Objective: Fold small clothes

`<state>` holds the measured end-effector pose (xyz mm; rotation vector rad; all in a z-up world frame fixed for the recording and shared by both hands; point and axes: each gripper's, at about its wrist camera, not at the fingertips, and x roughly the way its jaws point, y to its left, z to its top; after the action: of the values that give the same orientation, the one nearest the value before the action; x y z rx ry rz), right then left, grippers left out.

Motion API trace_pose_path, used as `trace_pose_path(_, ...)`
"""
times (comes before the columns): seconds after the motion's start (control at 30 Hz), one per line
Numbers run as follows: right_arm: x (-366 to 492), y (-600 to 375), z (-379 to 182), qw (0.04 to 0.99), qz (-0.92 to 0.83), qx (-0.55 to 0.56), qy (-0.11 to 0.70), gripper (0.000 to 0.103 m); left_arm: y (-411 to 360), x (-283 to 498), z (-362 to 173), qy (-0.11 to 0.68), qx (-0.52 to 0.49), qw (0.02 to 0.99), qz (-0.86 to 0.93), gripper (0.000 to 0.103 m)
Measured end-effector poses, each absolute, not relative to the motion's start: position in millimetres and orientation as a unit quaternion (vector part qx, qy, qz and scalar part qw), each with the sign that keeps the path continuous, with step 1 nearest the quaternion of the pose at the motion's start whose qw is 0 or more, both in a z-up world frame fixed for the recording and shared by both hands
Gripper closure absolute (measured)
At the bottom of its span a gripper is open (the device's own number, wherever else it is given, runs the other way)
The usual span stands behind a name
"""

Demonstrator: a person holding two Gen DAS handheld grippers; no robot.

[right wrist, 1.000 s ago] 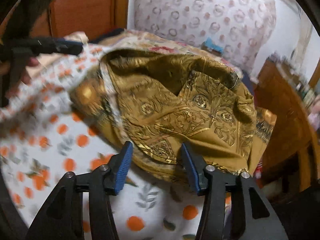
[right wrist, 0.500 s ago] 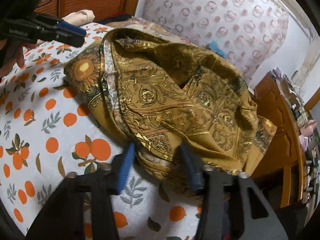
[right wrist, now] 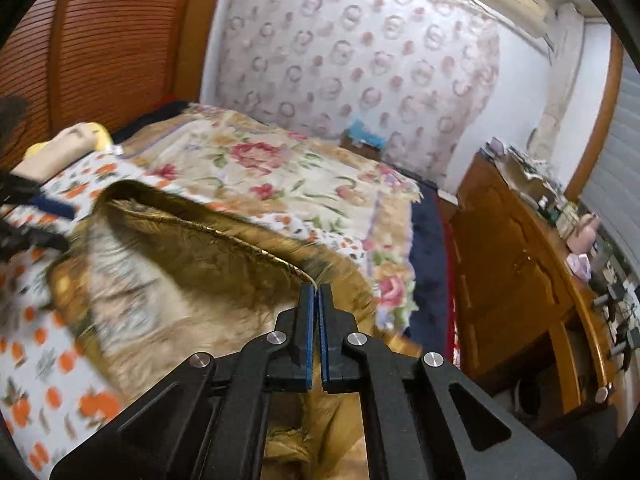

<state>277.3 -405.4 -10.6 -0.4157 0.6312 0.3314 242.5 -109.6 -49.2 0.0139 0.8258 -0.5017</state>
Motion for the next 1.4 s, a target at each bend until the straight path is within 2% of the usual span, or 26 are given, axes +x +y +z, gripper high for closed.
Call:
trace_pose_path(0.1,309,-409,-20,0.909,0.161,-0.182,0.338,0.103,-115,253,-52,0.404,0.012,0.883,-0.239,0.053)
trace_pose_path(0.17,322,-415,-26,0.905,0.157,-0.165,0.359,0.099,-120,264,-54,0.407,0.021,0.882,-0.237,0.053)
trace_pose_path(0.3,330,-437,-17,0.914,0.152,-0.104,0.362,0.072,-127,286,-55,0.405,0.033,0.886,-0.222,0.053)
trace_pose_path(0.33,326,-442,-10,0.919,0.151,-0.095,0.352,0.070,-128,293,-54,0.406,0.031,0.887,-0.220,0.053)
trace_pose_path(0.57,268,-438,20,0.916,0.204,-0.121,0.323,0.070,-123,332,-57,0.404,0.030,0.892,-0.200,0.053)
trace_pose_path(0.9,214,-379,-40,0.854,0.303,-0.166,0.387,0.070,-118,346,-65,0.413,0.015,0.892,-0.185,0.053)
trace_pose_path(1.1,205,-364,-47,0.846,0.316,-0.182,0.389,0.062,-117,340,-64,0.409,0.014,0.893,-0.189,0.053)
trace_pose_path(1.2,201,-358,-50,0.843,0.314,-0.196,0.389,0.062,-117,337,-61,0.406,0.014,0.894,-0.190,0.053)
trace_pose_path(1.37,208,-356,-64,0.837,0.293,-0.232,0.400,0.062,-119,334,-58,0.402,0.016,0.895,-0.192,0.053)
trace_pose_path(1.4,208,-357,-65,0.837,0.291,-0.233,0.401,0.070,-119,334,-57,0.402,0.017,0.895,-0.192,0.053)
